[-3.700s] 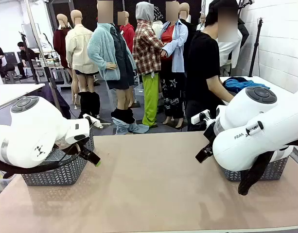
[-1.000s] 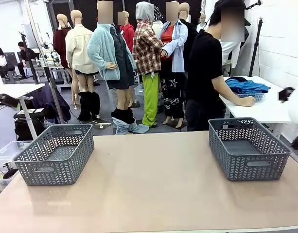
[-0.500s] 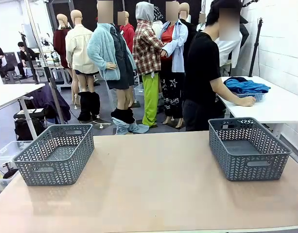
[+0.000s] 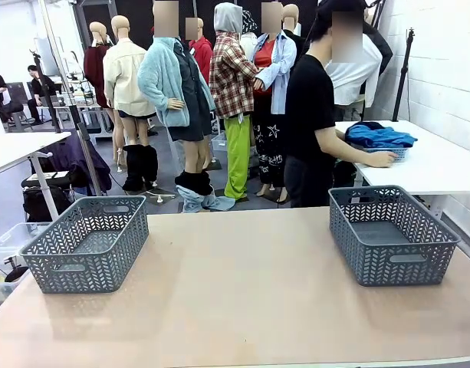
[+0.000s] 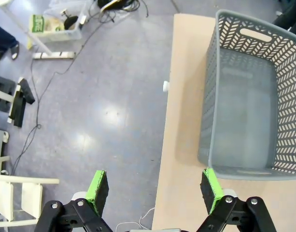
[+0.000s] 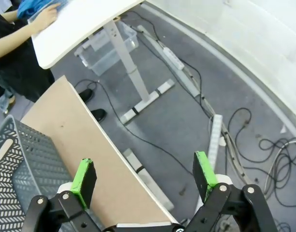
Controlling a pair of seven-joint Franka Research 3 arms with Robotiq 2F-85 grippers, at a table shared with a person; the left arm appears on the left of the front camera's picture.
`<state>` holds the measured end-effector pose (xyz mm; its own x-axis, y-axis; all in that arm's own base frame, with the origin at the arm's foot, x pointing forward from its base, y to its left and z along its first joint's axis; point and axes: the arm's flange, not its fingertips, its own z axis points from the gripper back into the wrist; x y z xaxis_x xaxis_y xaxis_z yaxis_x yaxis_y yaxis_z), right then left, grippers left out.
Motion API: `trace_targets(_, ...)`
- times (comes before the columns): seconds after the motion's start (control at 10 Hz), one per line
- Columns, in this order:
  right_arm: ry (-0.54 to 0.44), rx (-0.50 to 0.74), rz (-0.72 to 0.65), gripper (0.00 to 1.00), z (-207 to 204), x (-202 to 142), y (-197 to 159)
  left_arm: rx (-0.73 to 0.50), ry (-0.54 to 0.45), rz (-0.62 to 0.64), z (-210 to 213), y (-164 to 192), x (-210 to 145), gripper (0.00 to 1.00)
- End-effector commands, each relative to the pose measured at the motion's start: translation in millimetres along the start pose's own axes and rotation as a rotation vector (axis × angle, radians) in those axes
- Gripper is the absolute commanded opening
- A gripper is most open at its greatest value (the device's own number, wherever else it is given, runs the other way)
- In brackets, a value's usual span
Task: Sort the tops and bottoms.
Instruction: Lift clothes from the center of the table with your left hand.
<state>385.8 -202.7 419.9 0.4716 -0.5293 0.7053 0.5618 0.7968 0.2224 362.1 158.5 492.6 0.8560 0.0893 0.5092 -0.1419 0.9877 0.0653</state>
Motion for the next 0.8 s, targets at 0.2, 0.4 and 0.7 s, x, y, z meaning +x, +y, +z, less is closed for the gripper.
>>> trace_targets(0.2, 0.005, -0.007, 0.012, 1.0, 2.5, 1.4, -1.4, 0.006, -0.017, -0.006, 4.3, 0.0, 1.3, 1.0)
trace_targets(0.4, 0.005, -0.007, 0.012, 1.0, 2.5, 1.4, -1.4, 0.006, -0.017, -0.006, 4.3, 0.0, 1.3, 1.0)
trace_targets(0.7, 0.005, -0.007, 0.012, 1.0, 2.5, 1.4, -1.4, 0.006, -0.017, -0.006, 4.3, 0.0, 1.3, 1.0)
